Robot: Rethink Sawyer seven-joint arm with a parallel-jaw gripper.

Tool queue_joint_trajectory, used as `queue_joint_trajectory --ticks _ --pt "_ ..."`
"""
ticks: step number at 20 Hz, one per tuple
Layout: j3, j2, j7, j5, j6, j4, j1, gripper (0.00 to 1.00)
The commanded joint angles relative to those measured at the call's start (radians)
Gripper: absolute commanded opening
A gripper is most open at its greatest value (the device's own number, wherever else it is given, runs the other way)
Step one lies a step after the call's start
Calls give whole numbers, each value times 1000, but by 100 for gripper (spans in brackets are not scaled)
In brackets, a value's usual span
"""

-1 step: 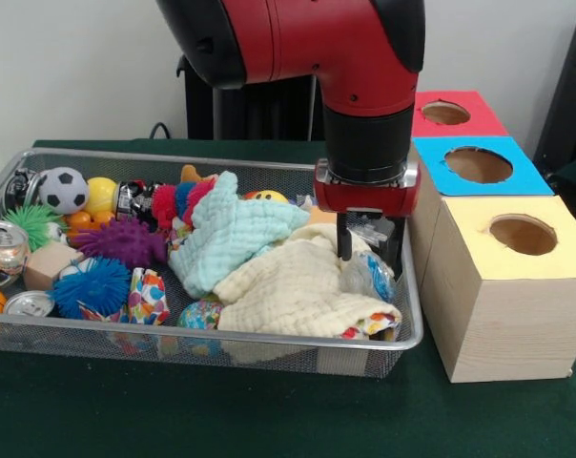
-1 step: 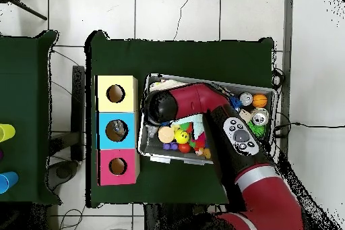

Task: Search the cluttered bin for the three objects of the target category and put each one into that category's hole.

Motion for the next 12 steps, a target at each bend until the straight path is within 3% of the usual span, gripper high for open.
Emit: queue_joint_trajectory --ticks 1,3,4,12 --pt "6 53 -136 -80 -67 -22 -11 100" --pt "7 51 -138 -86 -74 -25 -9 100" --pt "4 51 -118 -80 -87 -21 -10 0" --pt "-76 9 -35 -99 -55 -33 56 0"
